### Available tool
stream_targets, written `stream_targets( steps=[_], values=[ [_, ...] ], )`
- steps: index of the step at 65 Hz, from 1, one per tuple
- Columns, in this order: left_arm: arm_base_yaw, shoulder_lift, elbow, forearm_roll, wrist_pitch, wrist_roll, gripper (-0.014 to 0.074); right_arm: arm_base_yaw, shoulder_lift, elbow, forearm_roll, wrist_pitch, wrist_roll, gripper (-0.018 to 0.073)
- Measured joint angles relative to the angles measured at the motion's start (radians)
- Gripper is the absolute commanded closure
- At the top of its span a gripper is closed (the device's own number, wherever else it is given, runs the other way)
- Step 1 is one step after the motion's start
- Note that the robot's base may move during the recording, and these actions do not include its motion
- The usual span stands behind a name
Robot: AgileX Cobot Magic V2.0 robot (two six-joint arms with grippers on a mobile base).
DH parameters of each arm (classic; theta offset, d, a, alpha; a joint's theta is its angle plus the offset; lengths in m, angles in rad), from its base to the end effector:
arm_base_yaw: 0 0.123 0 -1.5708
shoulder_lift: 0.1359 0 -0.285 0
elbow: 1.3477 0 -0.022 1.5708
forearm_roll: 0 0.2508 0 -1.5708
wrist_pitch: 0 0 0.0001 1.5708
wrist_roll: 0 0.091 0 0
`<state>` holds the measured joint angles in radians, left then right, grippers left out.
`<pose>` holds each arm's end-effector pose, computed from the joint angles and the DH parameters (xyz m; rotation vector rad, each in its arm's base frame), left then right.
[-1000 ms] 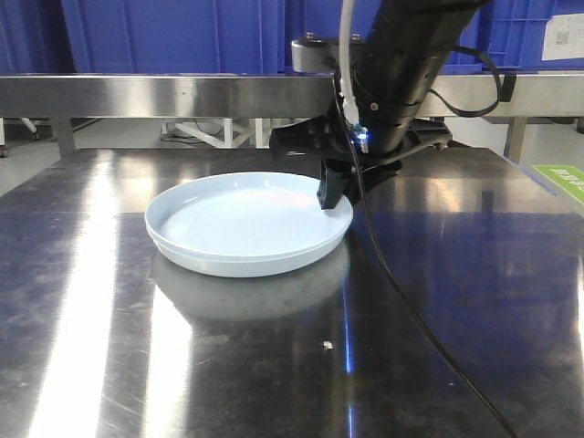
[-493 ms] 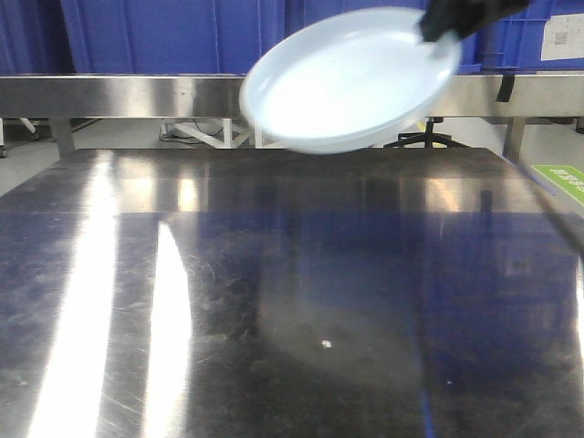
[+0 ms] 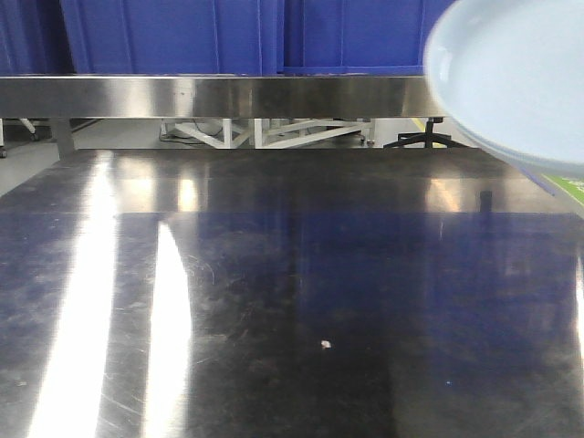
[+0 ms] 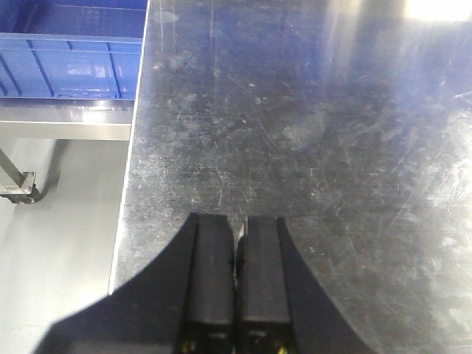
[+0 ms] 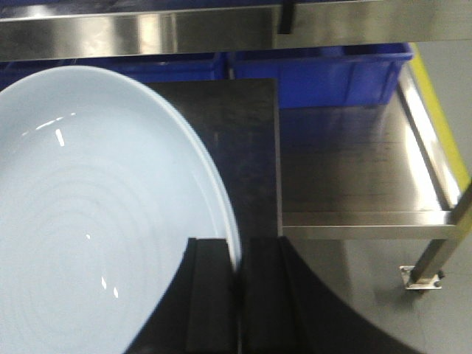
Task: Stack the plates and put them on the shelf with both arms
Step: 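Lift the plate stack up off the table with the right gripper, then hold the plate stack raised in the right gripper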
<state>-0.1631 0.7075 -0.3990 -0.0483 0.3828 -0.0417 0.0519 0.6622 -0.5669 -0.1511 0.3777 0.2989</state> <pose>0.1328 -0.0235 0.2505 0.0937 2.1769 -0.1619 0.1364 0.0020 0.3131 0.1405 1.9480 0.0845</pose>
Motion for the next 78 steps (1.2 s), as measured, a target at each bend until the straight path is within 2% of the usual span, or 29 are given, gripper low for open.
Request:
stream_targets(
  steps=[9, 15, 49, 78],
  values=[
    [0.0, 0.0, 0.0, 0.0, 0.001, 0.0, 0.051, -0.037, -0.188, 0.113, 0.0, 0.022, 0.0, 0.053],
    [0.0, 0.0, 0.0, 0.0, 0.001, 0.0, 0.051, -0.039, -0.238, 0.152, 0.0, 0.029, 0.0, 0.053],
    [0.0, 0.0, 0.0, 0.0, 0.002, 0.0, 0.051, -0.039, -0.247, 0.163, 0.0, -0.01, -0.002, 0.053],
    [0.0, 0.0, 0.0, 0.0, 0.002, 0.0, 0.051, -0.039, -0.247, 0.163, 0.0, 0.064, -0.002, 0.053]
  ],
)
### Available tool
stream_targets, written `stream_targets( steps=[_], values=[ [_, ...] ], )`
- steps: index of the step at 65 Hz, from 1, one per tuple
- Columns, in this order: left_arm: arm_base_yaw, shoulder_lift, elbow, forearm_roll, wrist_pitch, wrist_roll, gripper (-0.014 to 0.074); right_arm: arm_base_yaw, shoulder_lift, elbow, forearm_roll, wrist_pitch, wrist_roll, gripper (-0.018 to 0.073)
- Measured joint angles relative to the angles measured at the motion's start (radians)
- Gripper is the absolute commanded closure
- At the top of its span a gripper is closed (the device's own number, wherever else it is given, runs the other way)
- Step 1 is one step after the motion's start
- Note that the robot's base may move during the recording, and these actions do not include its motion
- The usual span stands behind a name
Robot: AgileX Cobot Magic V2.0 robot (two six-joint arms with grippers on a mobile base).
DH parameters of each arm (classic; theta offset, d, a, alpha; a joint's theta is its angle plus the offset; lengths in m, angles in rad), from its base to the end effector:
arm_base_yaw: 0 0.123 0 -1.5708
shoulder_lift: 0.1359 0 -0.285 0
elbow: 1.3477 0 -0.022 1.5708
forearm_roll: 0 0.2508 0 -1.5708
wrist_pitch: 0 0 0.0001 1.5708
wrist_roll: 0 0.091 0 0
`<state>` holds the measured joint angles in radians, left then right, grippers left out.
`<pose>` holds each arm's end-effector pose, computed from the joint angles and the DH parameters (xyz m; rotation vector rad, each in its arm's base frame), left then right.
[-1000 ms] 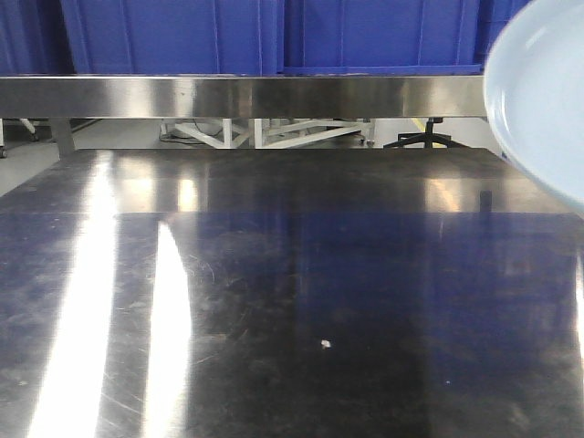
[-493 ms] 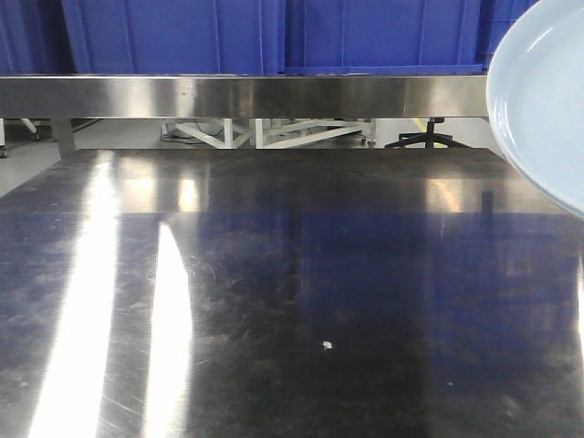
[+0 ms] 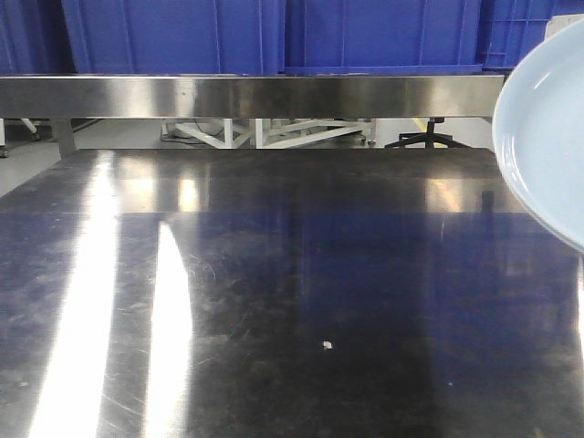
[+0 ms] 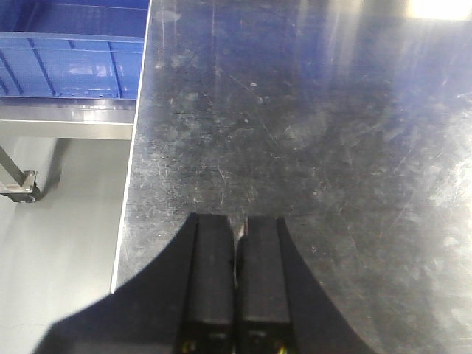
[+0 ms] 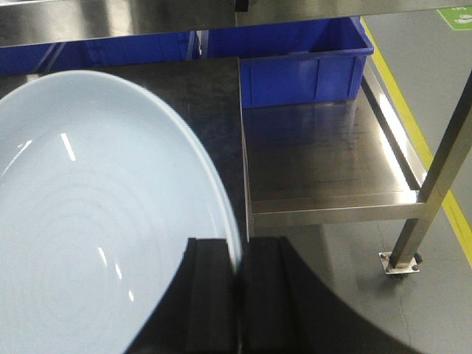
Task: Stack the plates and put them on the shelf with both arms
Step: 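Hold the plate stack raised in the right gripper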
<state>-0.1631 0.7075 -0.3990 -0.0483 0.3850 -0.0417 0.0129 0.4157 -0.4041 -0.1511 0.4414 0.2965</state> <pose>0.1327 -0.0235 0.2504 0.0939 2.1791 -0.1618 0.0907 -0.0047 0.2810 0.1845 1.9229 0.0531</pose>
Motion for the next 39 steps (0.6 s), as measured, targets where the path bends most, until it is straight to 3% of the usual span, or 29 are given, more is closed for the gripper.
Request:
stream_targets(
  steps=[39],
  values=[
    [0.0, 0.0, 0.0, 0.0, 0.0, 0.0, 0.051, 0.0, 0.0, 0.0, 0.0, 0.001, -0.001, 0.053]
  ],
)
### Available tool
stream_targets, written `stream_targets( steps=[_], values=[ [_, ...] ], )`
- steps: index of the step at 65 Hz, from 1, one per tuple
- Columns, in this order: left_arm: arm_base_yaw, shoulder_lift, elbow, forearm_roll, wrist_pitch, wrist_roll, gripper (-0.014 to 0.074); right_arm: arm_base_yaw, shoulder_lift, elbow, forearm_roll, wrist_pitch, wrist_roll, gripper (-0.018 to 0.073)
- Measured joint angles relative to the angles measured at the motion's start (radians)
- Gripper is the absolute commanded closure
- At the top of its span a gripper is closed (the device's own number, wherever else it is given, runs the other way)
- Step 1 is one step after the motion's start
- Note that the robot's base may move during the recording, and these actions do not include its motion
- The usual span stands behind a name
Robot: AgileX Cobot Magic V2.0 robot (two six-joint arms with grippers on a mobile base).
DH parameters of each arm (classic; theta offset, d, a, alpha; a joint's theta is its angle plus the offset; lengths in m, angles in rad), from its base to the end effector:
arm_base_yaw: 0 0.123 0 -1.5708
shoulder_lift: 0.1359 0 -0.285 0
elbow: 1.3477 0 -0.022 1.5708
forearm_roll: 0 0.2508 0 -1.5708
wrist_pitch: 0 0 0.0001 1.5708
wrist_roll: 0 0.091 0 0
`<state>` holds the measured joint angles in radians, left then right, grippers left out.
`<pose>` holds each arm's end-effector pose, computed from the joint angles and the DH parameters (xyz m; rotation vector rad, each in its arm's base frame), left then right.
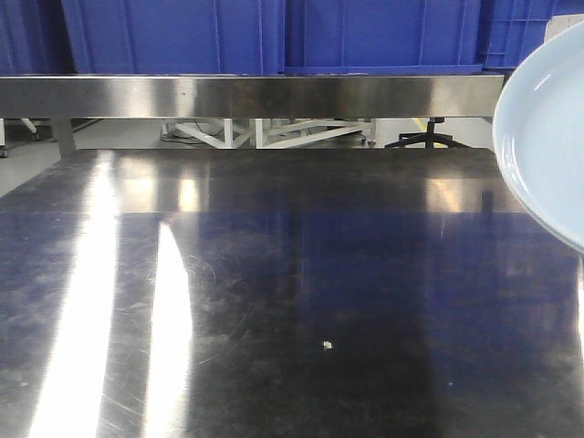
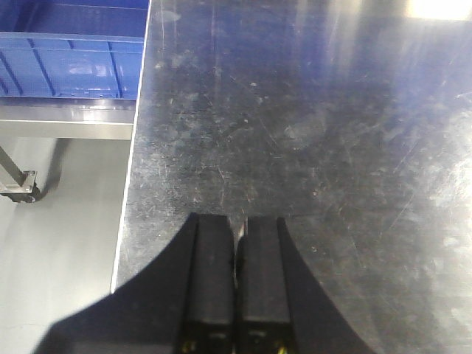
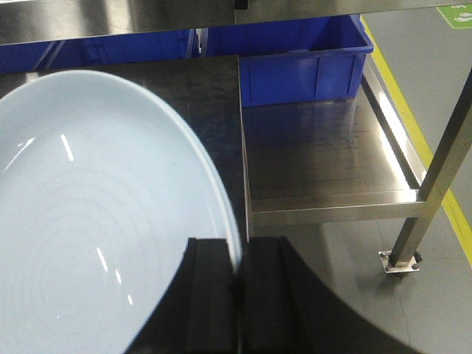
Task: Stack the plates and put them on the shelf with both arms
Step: 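Hold the plate stack raised in the right gripper, then drive the base away from the table holding the plates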
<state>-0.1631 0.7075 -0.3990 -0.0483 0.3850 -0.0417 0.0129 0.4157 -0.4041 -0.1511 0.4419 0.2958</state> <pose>0.1327 -0.0235 0.2504 0.0939 2.1791 -0.1618 0.0907 -0.0047 0.2810 0.1839 1.9235 0.0525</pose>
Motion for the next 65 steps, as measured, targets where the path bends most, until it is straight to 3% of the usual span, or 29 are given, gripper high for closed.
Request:
stream_targets(
  steps=[65],
  values=[
    [0.0, 0.0, 0.0, 0.0, 0.0, 0.0, 0.051, 0.0, 0.0, 0.0, 0.0, 0.0, 0.0, 0.053]
  ],
)
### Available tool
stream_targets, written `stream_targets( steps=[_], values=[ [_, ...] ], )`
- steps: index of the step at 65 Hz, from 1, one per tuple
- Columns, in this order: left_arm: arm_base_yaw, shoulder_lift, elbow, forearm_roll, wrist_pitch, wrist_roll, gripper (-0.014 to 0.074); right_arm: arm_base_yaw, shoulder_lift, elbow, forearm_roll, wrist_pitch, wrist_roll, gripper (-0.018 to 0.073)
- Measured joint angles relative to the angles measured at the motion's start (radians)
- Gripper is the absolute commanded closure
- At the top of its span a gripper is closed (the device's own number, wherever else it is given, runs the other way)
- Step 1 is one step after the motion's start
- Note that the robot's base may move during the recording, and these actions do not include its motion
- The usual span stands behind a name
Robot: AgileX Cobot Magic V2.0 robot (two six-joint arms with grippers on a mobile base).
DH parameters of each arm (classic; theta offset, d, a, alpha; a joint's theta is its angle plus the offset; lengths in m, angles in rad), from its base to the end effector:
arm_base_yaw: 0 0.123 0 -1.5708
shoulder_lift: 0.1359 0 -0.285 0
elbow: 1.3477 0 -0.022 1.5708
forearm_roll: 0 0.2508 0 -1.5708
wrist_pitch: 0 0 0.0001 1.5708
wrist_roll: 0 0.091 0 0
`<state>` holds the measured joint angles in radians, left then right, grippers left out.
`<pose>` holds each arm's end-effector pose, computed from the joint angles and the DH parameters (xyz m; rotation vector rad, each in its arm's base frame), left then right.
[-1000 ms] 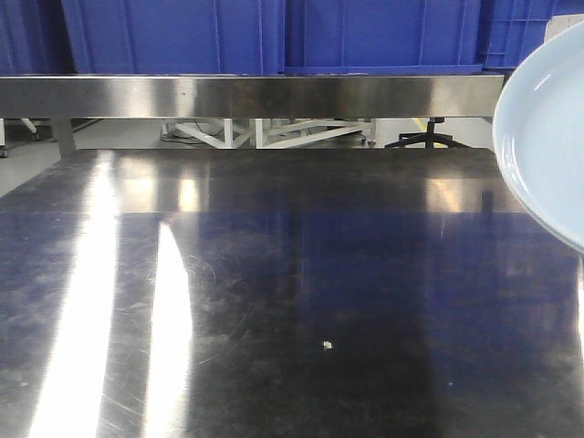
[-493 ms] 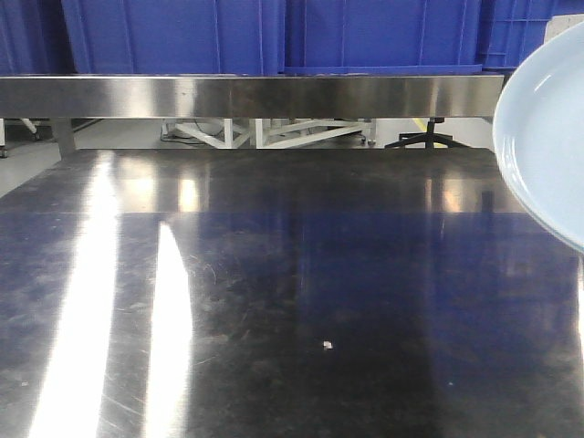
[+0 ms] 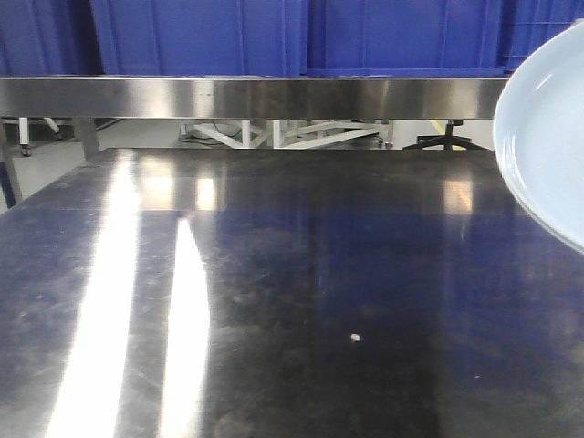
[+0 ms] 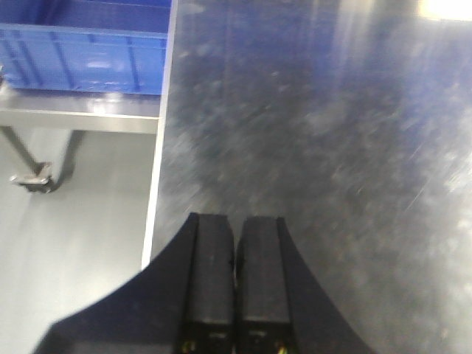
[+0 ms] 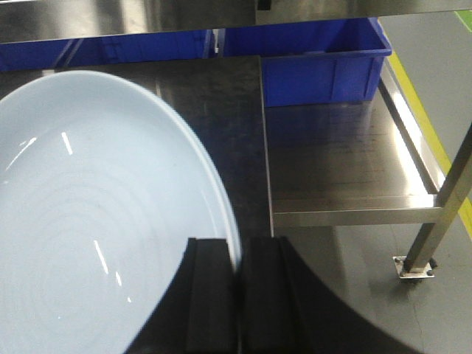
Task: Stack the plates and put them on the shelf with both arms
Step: 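Drive the base away from the table holding the plates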
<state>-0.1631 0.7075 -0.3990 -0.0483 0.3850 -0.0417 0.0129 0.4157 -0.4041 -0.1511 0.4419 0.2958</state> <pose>0.1327 -0.0235 0.2504 0.0939 2.1791 -0.1618 0.0907 -0.0047 0.2810 0.1839 1.9235 0.0525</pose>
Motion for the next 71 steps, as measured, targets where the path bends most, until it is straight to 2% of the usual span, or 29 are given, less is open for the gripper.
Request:
stream_targets(
  steps=[71],
  values=[
    [0.0, 0.019, 0.0, 0.0, 0.0, 0.0, 0.051, 0.0, -0.006, 0.0, 0.0, 0.004, 0.0, 0.053]
  ],
)
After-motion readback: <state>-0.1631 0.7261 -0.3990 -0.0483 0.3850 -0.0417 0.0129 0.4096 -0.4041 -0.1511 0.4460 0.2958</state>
